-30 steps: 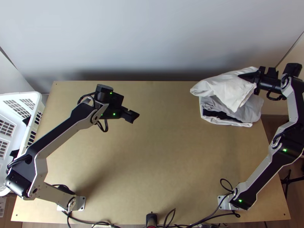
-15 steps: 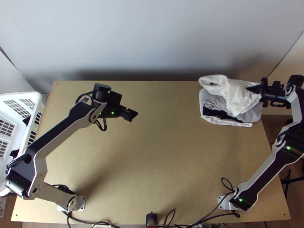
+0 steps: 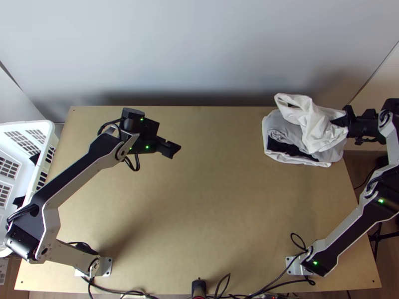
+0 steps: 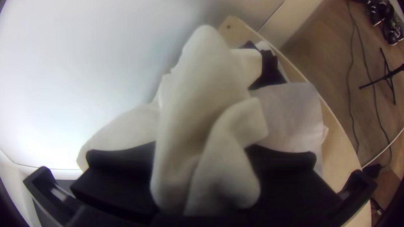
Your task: Fold the t-shirt
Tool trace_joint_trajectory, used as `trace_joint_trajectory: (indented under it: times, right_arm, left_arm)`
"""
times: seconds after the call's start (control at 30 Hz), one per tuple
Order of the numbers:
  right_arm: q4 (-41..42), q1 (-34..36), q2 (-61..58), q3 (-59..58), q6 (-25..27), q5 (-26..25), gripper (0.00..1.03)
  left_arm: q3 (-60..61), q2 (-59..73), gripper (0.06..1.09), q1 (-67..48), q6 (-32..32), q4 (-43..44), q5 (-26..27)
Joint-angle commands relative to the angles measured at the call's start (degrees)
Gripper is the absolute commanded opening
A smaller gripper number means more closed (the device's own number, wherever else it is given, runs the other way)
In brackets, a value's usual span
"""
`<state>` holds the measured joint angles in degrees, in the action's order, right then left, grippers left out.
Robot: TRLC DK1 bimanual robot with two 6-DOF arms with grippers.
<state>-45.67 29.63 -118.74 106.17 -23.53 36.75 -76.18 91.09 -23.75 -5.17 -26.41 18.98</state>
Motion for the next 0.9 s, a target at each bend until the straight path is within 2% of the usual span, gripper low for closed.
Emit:
trace_joint_trajectory:
  times: [0.0, 0.4, 0.53, 0.57, 0.63, 0.67, 0.7, 0.77, 0.87]
  right_arm:
    - [0.4, -2.4, 4.6, -0.6, -0.1, -0.9, 0.03]
    - [0.5, -5.5, 9.9, 1.9, 4.2, -1.2, 0.03]
    - [0.5, -5.5, 8.5, 0.3, 6.1, -4.1, 0.06]
    - [0.5, -5.5, 8.4, -0.1, 6.4, -4.6, 0.24]
    - [0.5, -5.5, 8.3, -0.8, 7.1, -6.3, 0.81]
    - [0.5, -5.5, 8.2, -1.0, 7.2, -7.2, 0.93]
    - [0.4, -5.5, 7.8, -1.0, 7.1, -7.6, 0.97]
    - [0.5, -5.5, 7.6, -0.9, 7.2, -9.3, 0.98]
    - [0.5, -5.8, 7.7, -0.4, 8.1, -14.7, 0.98]
  left_arm:
    - [-0.1, -0.5, 1.04, 0.2, -0.1, 0.0, 0.0]
    - [0.2, -1.4, 1.04, 0.8, -0.5, -0.3, 0.0]
    - [0.2, -1.6, 1.04, 0.9, -0.5, -0.3, 0.0]
    - [0.2, -1.8, 1.04, 1.1, -0.4, -0.3, 0.0]
    - [0.2, -1.9, 1.04, 1.3, -0.4, -0.4, 0.0]
    - [0.2, -1.9, 1.04, 1.5, -0.3, -0.5, 0.0]
    - [0.2, -2.0, 1.04, 1.6, -0.2, -0.5, 0.0]
    - [0.2, -2.1, 1.04, 1.8, -0.1, -0.6, 0.0]
    - [0.2, -2.3, 1.04, 2.0, -0.1, -0.7, 0.0]
